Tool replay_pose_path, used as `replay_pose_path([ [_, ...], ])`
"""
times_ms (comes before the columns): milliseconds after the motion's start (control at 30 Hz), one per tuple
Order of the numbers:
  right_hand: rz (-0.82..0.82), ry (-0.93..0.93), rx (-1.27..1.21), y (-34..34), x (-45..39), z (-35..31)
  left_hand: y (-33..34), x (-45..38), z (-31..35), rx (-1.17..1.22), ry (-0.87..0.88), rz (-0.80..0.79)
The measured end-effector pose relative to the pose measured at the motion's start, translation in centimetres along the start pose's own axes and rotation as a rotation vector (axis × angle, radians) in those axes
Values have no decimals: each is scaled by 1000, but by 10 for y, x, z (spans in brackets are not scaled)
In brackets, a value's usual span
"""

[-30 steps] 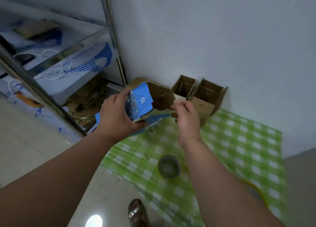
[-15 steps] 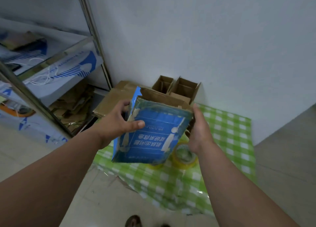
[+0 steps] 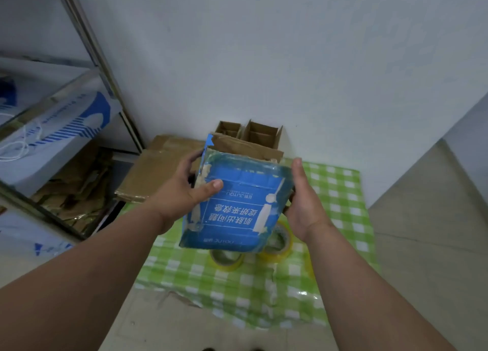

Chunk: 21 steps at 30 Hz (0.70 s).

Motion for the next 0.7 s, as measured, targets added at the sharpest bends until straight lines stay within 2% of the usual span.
replay_pose_path([
  [267,153,-137,-27,-40,9,-23,45,-42,26,-28,131,-171],
  [567,332,-187,-48,-139,-8,-42,143,-97,25,-185,34,-385],
  [700,347,-191,44,-180,-26,-61,185,-120,26,-200,-7,-374],
])
Point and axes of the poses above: each hand's wrist, its own x-axis away from the middle knuckle, its own y-axis out of the palm, z = x × y, the point moved 7 cm from there along -x, towards the middle knuckle, and after that the axes turned 7 degrees about y, right-handed, at the moved point
